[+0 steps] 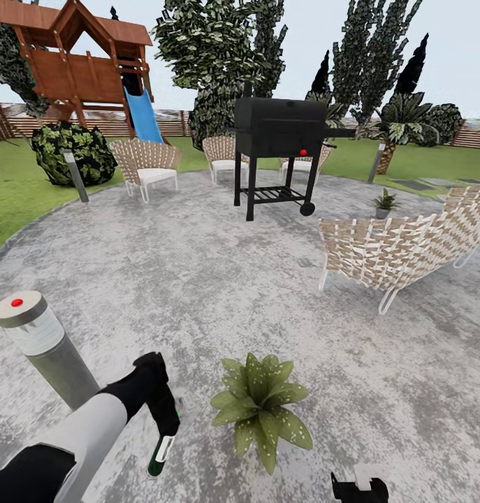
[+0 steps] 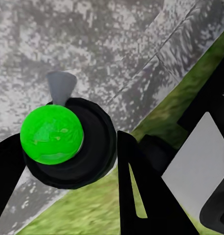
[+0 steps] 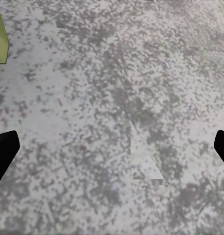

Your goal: Pick up the pesticide atomizer in the garden and spray insectifuge to fully cover both potted plants in the garden.

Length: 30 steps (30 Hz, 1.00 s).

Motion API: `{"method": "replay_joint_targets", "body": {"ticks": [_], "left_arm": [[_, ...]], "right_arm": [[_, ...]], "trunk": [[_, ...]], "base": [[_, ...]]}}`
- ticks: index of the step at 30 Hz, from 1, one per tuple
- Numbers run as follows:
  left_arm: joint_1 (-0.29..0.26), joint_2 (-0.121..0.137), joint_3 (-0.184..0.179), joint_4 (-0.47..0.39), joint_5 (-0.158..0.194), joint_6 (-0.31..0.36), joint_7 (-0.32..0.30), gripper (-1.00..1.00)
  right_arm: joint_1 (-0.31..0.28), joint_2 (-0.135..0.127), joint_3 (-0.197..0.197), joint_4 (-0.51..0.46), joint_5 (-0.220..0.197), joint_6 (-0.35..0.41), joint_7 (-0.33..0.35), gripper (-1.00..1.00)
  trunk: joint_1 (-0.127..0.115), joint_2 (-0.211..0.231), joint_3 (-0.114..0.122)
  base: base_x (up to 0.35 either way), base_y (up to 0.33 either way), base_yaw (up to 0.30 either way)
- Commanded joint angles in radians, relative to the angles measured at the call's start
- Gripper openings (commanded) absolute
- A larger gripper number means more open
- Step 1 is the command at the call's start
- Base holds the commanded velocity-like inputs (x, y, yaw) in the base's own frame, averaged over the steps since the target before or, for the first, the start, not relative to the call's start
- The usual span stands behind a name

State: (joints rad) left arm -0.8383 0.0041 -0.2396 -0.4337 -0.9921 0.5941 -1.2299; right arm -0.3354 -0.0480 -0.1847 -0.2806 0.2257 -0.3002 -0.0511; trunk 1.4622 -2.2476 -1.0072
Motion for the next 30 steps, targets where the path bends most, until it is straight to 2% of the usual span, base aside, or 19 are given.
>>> {"method": "replay_joint_targets", "body": {"ticks": [1,4,6,10,15,18,26,30], "left_arm": [[-0.002,-0.001,-0.003,-0.008,0.0,0.009,-0.007,-1.0],[-0.005,-0.004,0.003,-0.072,0.006,0.012,-0.011,-1.0],[-0.005,-0.002,0.006,-0.085,0.009,0.013,-0.012,-1.0],[-0.002,0.003,0.007,-0.077,0.019,0.007,-0.013,-1.0],[0.005,0.014,0.003,-0.074,0.011,0.014,-0.01,-1.0],[0.005,0.013,0.0,-0.075,0.008,0.02,-0.008,-1.0],[0.01,0.008,-0.006,-0.069,0.006,0.019,-0.002,-1.0],[0.024,0.022,-0.006,-0.033,0.003,0.016,0.005,-1.0]], "right_arm": [[-0.001,0.0,-0.006,0.001,0.011,-0.004,-0.003,1.0],[-0.001,0.0,-0.006,0.0,0.011,-0.004,-0.003,1.0],[-0.001,0.0,-0.006,0.0,0.011,-0.004,-0.003,1.0],[-0.001,0.0,-0.006,0.0,0.011,-0.004,-0.003,1.0],[-0.001,0.0,-0.006,0.001,0.011,-0.004,-0.003,1.0],[-0.001,0.0,-0.006,0.001,0.011,-0.004,-0.003,1.0],[-0.001,0.0,-0.006,0.0,0.011,-0.004,-0.002,1.0],[-0.001,0.0,-0.006,0.001,0.011,-0.004,-0.003,1.0]], "trunk": [[0.0,0.0,-0.001],[0.0,0.0,-0.001],[0.0,0.0,-0.001],[0.0,0.0,-0.001],[0.0,0.0,-0.001],[0.0,0.0,-0.001],[0.0,0.0,-0.001],[0.0,0.0,-0.001]], "base": [[0.0,0.0,0.0],[0.0,0.0,0.0],[0.0,0.0,0.0],[0.0,0.0,-0.13],[0.0,0.0,-0.255],[0.0,0.0,-0.219],[-0.008,0.166,-0.022],[0.002,0.022,0.0]]}}
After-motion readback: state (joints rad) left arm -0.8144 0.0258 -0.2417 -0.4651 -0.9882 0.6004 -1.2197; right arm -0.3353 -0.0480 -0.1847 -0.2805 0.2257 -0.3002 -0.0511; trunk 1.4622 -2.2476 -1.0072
